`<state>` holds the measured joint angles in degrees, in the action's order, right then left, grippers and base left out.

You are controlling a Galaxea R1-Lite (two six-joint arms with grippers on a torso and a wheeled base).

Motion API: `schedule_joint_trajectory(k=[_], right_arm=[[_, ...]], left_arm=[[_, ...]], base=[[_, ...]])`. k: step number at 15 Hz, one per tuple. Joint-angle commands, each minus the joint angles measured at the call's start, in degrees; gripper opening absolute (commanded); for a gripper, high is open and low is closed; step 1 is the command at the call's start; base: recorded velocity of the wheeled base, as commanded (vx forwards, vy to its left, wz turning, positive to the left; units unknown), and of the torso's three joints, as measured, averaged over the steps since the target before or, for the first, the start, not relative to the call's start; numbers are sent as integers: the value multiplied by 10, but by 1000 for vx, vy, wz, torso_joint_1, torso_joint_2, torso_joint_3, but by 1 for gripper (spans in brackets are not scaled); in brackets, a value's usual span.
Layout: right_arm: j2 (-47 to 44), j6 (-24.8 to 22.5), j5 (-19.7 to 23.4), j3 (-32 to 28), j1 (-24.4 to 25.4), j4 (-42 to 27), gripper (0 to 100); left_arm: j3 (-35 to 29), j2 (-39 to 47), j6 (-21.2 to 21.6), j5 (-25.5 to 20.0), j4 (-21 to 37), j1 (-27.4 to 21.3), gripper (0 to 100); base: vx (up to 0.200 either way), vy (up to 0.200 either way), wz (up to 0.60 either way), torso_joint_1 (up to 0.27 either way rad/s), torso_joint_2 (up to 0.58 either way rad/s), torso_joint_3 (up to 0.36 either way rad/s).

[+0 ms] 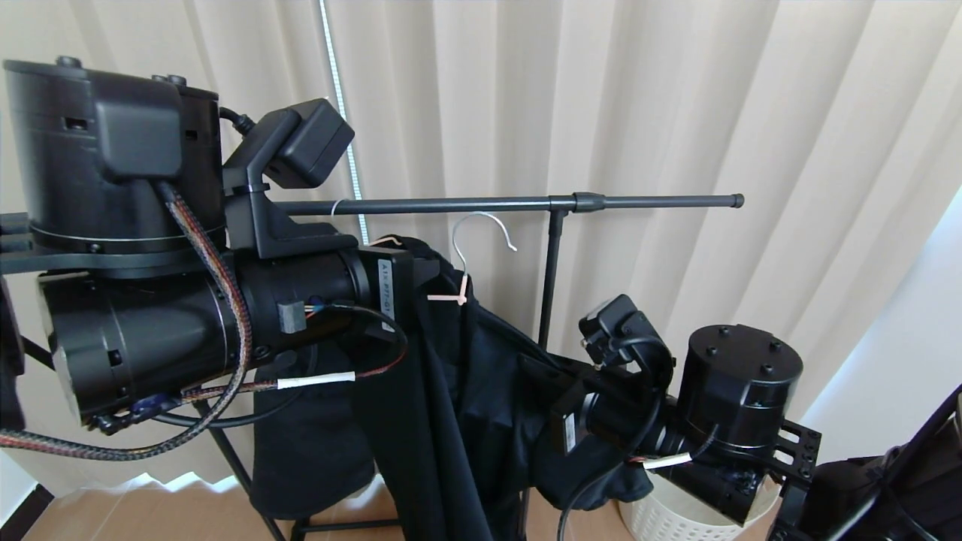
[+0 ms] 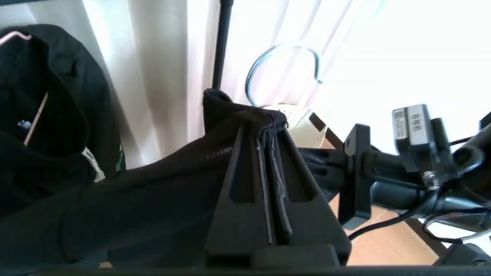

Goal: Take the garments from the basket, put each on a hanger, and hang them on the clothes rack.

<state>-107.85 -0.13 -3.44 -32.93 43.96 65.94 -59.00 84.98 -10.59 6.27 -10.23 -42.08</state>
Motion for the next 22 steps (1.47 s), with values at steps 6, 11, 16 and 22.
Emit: schedule_joint_trajectory(k=[6, 11, 16, 22], right_arm=[[51, 5, 4, 4, -12, 1, 0], [59, 5, 3, 4, -12, 1, 0], [66, 4, 4, 5, -30, 0, 0], [94, -14, 115, 30, -110, -1, 0]], left_arm=[[6, 4, 15, -1, -8, 3, 0], [16, 4, 41, -4, -8, 2, 0], [36, -18, 54, 0, -8, 4, 100], [85, -100, 94, -5, -9, 80, 100]], base=[[0, 0, 0, 0, 0, 0], [0, 0, 0, 0, 0, 0], [0, 0, 0, 0, 0, 0], [0, 0, 0, 0, 0, 0]])
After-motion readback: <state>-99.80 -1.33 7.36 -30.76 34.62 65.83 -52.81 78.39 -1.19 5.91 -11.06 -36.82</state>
